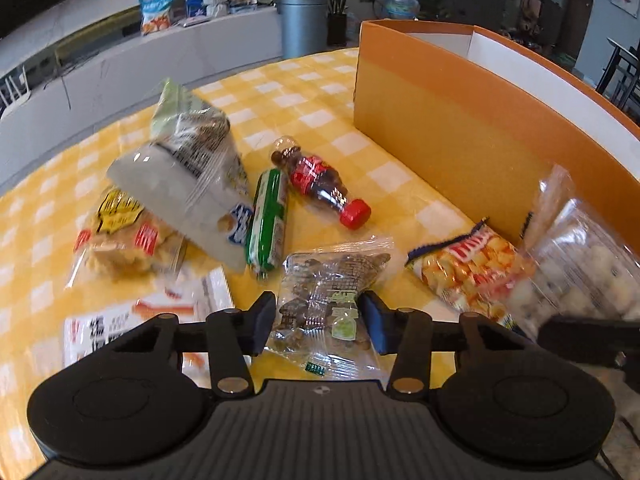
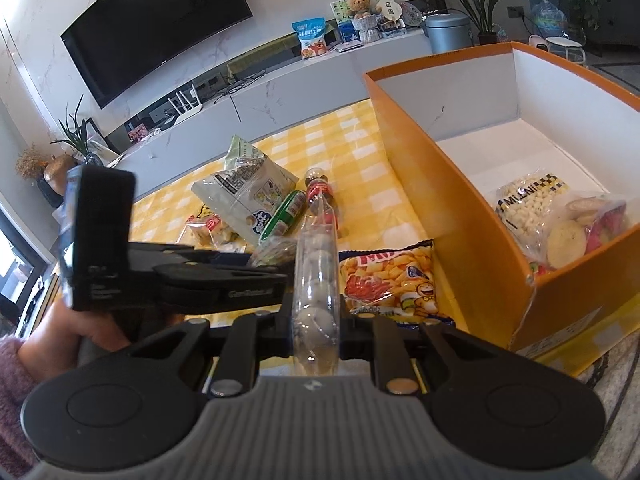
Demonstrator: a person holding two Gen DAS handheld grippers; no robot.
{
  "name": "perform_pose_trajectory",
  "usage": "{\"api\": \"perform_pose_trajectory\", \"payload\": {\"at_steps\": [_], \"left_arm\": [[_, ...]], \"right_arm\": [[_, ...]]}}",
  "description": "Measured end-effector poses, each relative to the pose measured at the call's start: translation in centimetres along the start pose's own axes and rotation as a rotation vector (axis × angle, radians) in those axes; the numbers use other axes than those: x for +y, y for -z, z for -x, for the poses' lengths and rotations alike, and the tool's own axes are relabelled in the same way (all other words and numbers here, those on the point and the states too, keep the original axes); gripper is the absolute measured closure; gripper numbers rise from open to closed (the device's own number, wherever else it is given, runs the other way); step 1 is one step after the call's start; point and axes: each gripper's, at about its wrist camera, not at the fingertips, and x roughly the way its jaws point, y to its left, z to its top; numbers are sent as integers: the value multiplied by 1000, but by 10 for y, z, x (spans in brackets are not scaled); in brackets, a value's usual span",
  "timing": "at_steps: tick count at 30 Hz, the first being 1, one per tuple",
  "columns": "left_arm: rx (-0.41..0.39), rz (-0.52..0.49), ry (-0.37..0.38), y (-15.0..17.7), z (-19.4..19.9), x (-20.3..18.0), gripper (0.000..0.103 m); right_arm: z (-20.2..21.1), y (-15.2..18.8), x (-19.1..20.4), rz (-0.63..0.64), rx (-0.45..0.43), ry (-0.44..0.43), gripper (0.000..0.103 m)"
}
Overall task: Organize snacks
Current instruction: 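Release the tube into the orange box with the right gripper while the left lifts the dark-snack bag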
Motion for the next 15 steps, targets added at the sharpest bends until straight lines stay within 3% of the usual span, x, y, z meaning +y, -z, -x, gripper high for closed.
{"api": "perform_pose_trajectory", "payload": {"at_steps": [6, 15], "left_arm": [[-7, 51, -4, 14, 22, 5, 52], [-105, 110, 13, 22, 74, 7, 52]], "right_arm": [[0, 2, 2, 12, -2, 6, 88], [4, 2, 7, 19, -29, 29, 88]]}}
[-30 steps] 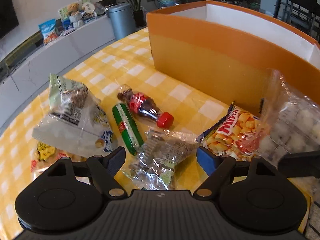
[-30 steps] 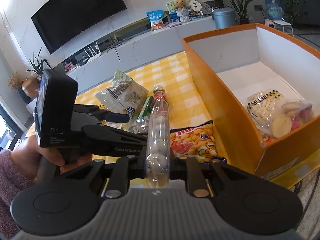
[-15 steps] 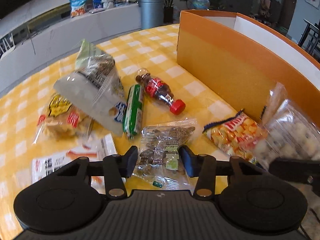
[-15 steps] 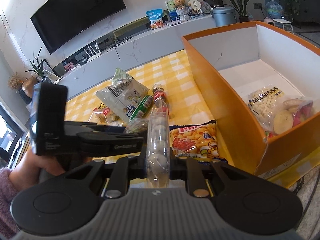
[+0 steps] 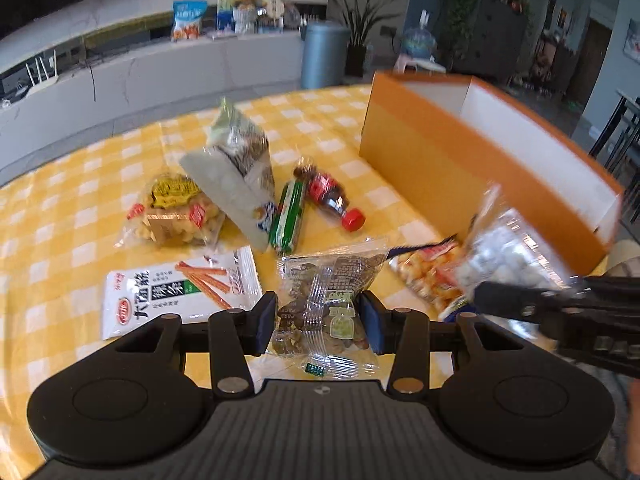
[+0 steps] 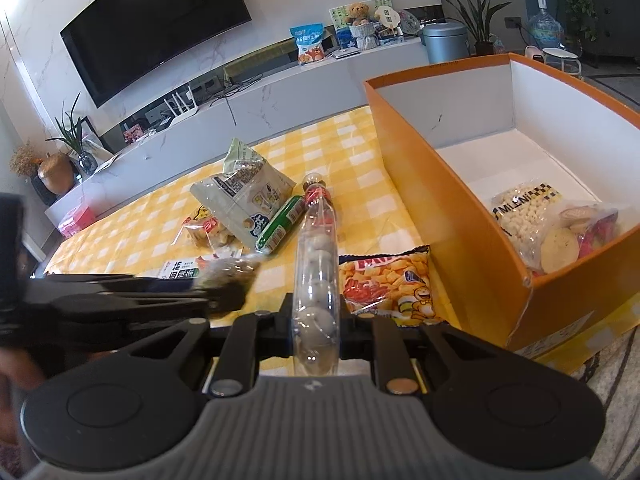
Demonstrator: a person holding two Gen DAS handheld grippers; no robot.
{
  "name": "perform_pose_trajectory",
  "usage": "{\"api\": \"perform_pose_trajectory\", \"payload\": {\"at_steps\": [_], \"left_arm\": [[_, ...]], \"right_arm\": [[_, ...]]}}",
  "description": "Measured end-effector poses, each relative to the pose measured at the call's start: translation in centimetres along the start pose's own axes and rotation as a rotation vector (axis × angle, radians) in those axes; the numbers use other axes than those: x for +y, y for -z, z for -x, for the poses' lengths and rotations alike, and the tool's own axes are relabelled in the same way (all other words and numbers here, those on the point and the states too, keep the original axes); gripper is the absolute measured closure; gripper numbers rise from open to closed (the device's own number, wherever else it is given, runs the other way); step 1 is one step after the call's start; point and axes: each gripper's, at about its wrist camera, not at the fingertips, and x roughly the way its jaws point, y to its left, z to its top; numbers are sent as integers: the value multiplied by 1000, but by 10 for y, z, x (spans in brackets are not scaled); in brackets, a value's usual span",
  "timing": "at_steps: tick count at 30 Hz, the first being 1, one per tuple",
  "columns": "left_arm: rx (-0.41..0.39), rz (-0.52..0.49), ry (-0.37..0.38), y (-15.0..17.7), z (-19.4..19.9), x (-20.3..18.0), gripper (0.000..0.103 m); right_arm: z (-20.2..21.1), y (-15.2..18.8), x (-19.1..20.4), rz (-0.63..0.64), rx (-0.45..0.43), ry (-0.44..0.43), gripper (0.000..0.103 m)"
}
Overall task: Organize snacks
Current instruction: 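Release the tube into the orange box with the right gripper while the left lifts the dark-snack bag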
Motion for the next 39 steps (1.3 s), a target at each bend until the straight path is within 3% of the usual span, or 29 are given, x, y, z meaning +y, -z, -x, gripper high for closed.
{"api": "perform_pose_trajectory", "payload": {"at_steps": [11, 16, 20, 28, 33, 39], "left_arm": [[-154, 63, 35, -22, 52, -12, 52], [-195, 77, 58, -30, 61, -18, 52], [-201, 68, 82, -39, 59, -24, 52], [-216, 92, 151, -51, 39, -27, 52], [-186, 91, 155, -52, 23, -28, 52], [-169, 73, 141, -48, 12, -33, 52]], "right_arm": [[14, -7, 4, -43, -72, -32, 88], [37, -34, -20, -116, -135, -97, 88], [48, -64, -52, -117, -165, -40, 87], [-2, -100, -122, -174, -7, 26, 87], [-36, -98, -129, -186, 101, -1, 87], [-48, -92, -128, -228, 135, -17, 83]]}}
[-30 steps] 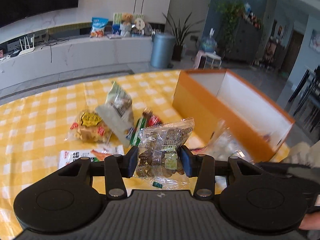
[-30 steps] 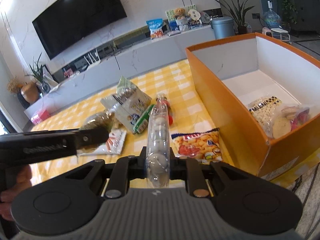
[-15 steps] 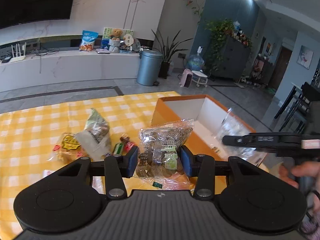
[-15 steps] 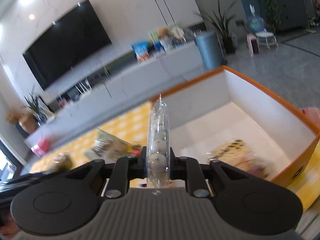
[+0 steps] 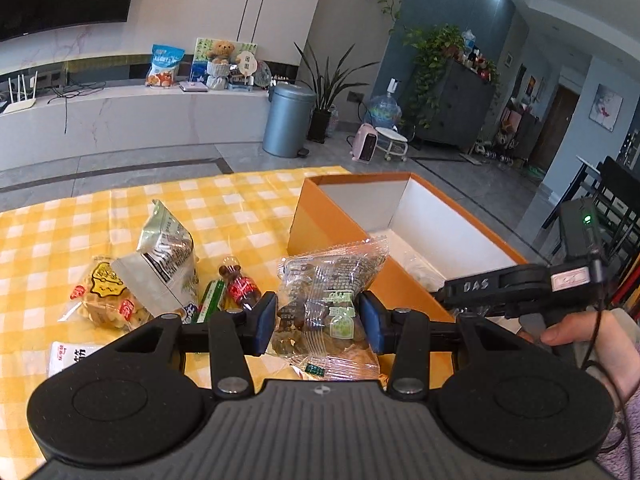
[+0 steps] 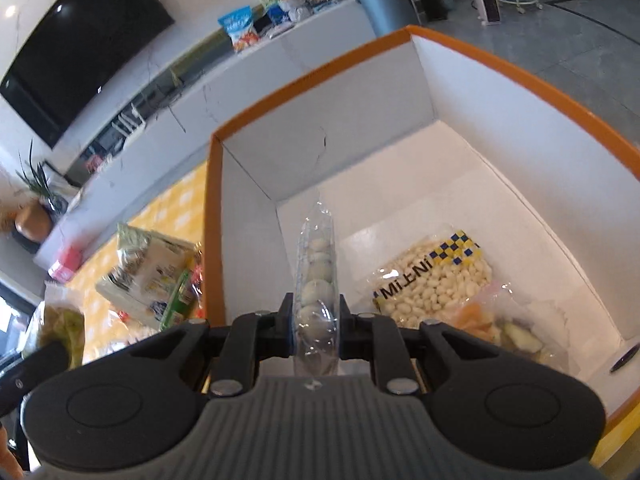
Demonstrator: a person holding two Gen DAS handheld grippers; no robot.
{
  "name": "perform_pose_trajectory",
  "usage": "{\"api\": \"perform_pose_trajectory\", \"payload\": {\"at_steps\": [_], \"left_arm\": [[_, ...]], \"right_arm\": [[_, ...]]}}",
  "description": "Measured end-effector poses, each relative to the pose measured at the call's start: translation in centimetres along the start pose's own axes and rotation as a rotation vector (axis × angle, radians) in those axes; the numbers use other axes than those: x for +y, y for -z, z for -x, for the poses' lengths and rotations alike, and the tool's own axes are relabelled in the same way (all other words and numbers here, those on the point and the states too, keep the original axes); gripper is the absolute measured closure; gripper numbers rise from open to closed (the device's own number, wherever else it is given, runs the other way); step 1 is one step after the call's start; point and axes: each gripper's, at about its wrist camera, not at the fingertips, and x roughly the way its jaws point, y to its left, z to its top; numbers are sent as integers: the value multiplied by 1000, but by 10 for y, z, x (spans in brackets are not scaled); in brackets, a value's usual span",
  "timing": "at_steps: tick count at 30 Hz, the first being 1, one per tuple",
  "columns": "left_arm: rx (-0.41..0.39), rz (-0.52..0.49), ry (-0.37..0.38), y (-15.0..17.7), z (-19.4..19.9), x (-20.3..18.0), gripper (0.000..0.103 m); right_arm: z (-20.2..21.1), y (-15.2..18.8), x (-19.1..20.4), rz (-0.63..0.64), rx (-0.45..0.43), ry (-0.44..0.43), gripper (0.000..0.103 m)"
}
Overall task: Organize snacks
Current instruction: 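Release the tube into the orange box with the right gripper while the left lifts the dark-snack bag, then carry the dark-snack bag over the orange box and open the left gripper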
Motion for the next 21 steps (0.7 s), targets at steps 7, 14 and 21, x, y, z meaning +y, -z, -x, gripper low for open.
{"api": "perform_pose_trajectory", "payload": {"at_steps": [7, 14, 21], "left_arm": [[19, 3, 0, 3, 1, -8, 52], [9, -10, 16, -8, 0, -32, 52], [22, -4, 98, -30, -35, -71, 52]], "right_arm": [[15, 5, -2, -6, -65, 31, 60], [69, 18, -13, -19, -321, 119, 57], [125, 29, -32, -68, -599, 297, 55]]}}
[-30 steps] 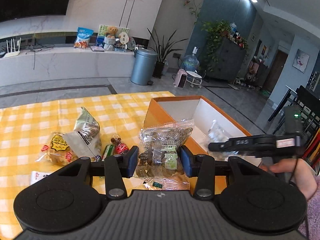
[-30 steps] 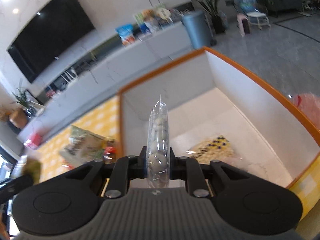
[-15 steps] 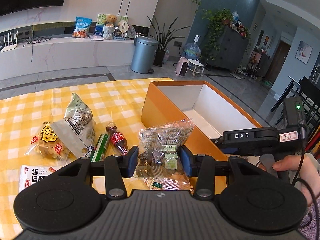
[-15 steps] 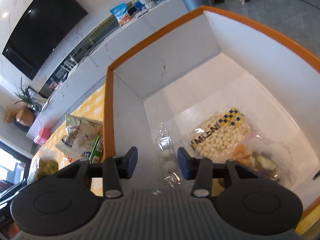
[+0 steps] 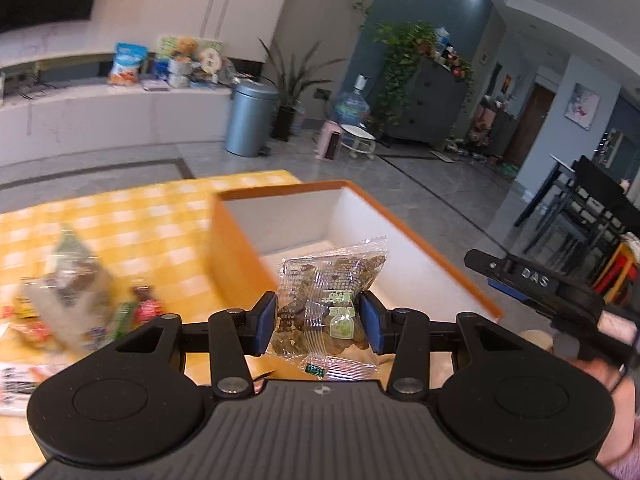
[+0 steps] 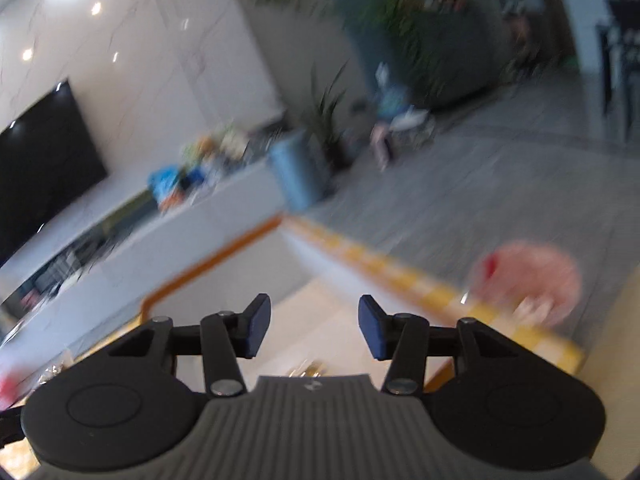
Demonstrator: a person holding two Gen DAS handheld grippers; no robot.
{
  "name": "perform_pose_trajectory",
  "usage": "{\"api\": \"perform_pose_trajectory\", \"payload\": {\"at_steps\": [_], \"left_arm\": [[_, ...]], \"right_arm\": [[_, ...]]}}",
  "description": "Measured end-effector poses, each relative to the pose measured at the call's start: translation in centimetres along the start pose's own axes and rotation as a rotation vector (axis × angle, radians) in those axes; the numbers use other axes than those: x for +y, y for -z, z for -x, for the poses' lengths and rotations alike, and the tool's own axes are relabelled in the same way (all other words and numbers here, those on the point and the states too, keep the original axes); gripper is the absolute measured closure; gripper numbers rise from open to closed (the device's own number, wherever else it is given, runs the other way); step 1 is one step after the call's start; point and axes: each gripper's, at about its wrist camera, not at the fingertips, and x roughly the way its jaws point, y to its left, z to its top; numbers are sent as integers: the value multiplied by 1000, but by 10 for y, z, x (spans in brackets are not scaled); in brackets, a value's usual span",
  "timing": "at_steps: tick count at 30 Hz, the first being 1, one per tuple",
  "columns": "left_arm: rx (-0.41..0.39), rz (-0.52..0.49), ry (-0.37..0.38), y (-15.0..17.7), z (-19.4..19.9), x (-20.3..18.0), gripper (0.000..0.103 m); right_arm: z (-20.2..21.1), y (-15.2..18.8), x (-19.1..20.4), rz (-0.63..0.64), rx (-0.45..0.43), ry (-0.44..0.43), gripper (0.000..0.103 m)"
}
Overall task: Organize snacks
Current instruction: 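Carry the dark-snack bag over the orange box and open the left gripper, then reach the right gripper to the white spicy-strip bag while the left returns to the table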
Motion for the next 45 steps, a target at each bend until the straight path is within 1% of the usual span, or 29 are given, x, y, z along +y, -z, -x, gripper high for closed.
{"api": "perform_pose_trajectory", "payload": {"at_steps": [3, 4, 5, 6, 7, 8, 10, 13, 16, 18, 22, 23, 24, 25, 26, 27, 31, 37, 39, 45], "left_arm": [[23, 27, 30, -5, -29, -16, 52], [25, 26, 55, -7, -38, -21, 52], [30, 24, 91, -7, -47, -25, 52], [44, 24, 123, -8, -57, -29, 52], [65, 32, 145, -8, -68, -32, 52], [87, 46, 160, -9, -79, -34, 52], [121, 63, 183, -11, -97, -38, 52], [162, 65, 206, -12, -117, -45, 52], [204, 47, 200, -9, -130, -54, 52], [204, 32, 189, -5, -132, -60, 52], [218, 13, 166, 2, -135, -66, 51], [226, 10, 156, 3, -136, -68, 44], [234, 6, 149, 2, -136, -71, 39], [236, 4, 148, 2, -135, -71, 30], [230, 3, 151, 2, -134, -72, 26], [224, 1, 152, 2, -131, -72, 25], [196, -27, 135, 2, -117, -72, 22], [157, -41, 70, -2, -93, -73, 22], [148, -36, 61, -3, -83, -70, 22], [108, 2, 0, -8, -50, -55, 22]], "right_arm": [[3, -4, -9, 14, -24, 36, 55], [2, -4, -14, 3, -23, 45, 55], [0, -3, -18, -13, -17, 43, 53], [-2, -3, -23, -36, -10, 27, 49], [-3, -2, -29, -69, -8, 6, 47], [-2, -1, -33, -90, -16, 4, 46], [1, -1, -34, -104, -58, 42, 46], [2, -2, -28, -98, -112, 67, 44], [-3, 0, -27, -100, -94, 60, 44], [-3, 0, -31, -122, -86, 54, 44], [3, 1, -33, -144, -120, 68, 44], [2, 1, -32, -140, -121, 68, 44], [4, 1, -35, -138, -121, 68, 44], [3, 1, -36, -141, -120, 65, 44], [4, 1, -37, -147, -120, 64, 44], [5, 1, -38, -150, -119, 65, 44], [5, 1, -37, -153, -112, 53, 44], [8, 1, -27, -127, -91, 16, 44], [14, 0, -21, -120, -108, 7, 44], [41, -8, -1, -98, -173, -15, 43]]}}
